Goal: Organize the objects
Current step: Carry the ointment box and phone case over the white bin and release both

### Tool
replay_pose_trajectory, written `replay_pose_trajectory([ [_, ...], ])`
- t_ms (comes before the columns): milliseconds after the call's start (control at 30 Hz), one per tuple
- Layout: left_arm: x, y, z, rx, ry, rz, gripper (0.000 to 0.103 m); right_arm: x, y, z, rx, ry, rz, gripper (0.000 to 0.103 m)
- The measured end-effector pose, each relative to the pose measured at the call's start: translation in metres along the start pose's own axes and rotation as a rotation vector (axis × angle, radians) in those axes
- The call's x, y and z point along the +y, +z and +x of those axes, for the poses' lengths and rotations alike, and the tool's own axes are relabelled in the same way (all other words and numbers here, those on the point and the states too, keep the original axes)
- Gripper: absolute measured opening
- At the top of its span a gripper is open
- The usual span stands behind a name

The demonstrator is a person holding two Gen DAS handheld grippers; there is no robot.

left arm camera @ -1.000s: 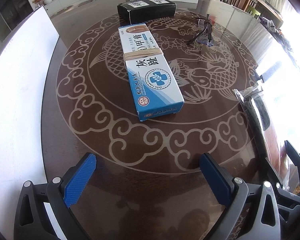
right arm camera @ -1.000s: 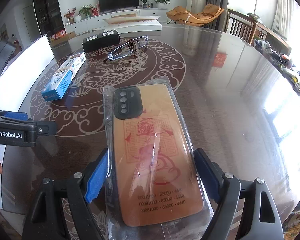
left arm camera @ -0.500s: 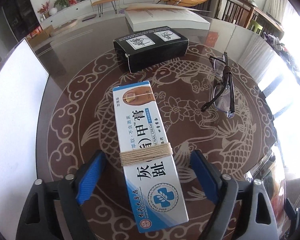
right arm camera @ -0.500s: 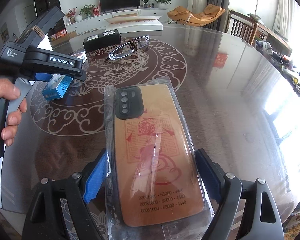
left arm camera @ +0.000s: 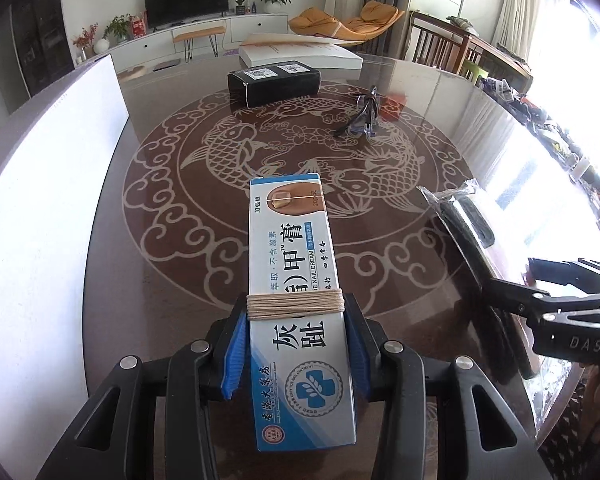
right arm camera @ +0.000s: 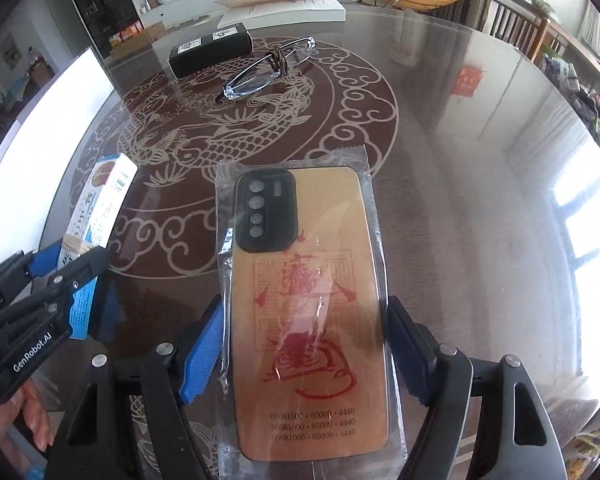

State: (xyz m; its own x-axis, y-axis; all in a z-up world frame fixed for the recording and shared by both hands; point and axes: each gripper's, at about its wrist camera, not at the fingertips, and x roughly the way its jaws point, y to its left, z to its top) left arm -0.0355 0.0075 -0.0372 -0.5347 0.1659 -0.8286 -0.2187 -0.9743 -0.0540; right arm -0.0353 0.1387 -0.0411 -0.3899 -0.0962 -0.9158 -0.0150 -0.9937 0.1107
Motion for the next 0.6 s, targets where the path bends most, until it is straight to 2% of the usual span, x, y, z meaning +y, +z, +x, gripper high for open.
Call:
replay_pose_trajectory([
  [67, -0.001, -0.004, -0.015, -0.036, -0.001, 0.012, 0.043, -0.013, -0.005, -0.008, -0.017, 0.085, 0.086, 0.076],
  [167, 0.000, 0.001, -0.027, -0.072, 0.007, 0.038, 0.043, -0.022, -0.011, -0.022, -0.056, 0.143, 0.149, 0.076],
  [300, 0.002, 0.009, -0.042, -0.115, 0.040, 0.055, 0.043, -0.019, -0.014, -0.031, -0.062, 0.175, 0.160, 0.076],
  [467, 0.005, 0.014, -0.057, -0.150, 0.072, 0.066, 0.043, -0.004, -0.011, -0.033, -0.058, 0.170, 0.134, 0.076],
  [533, 0.011, 0.015, -0.062, -0.154, 0.048, 0.046, 0.043, 0.003, -0.013, -0.037, -0.056, 0.179, 0.133, 0.076],
  [600, 0.023, 0.016, -0.075, -0.157, -0.019, -0.006, 0.043, 0.017, -0.011, -0.043, -0.056, 0.198, 0.125, 0.076],
])
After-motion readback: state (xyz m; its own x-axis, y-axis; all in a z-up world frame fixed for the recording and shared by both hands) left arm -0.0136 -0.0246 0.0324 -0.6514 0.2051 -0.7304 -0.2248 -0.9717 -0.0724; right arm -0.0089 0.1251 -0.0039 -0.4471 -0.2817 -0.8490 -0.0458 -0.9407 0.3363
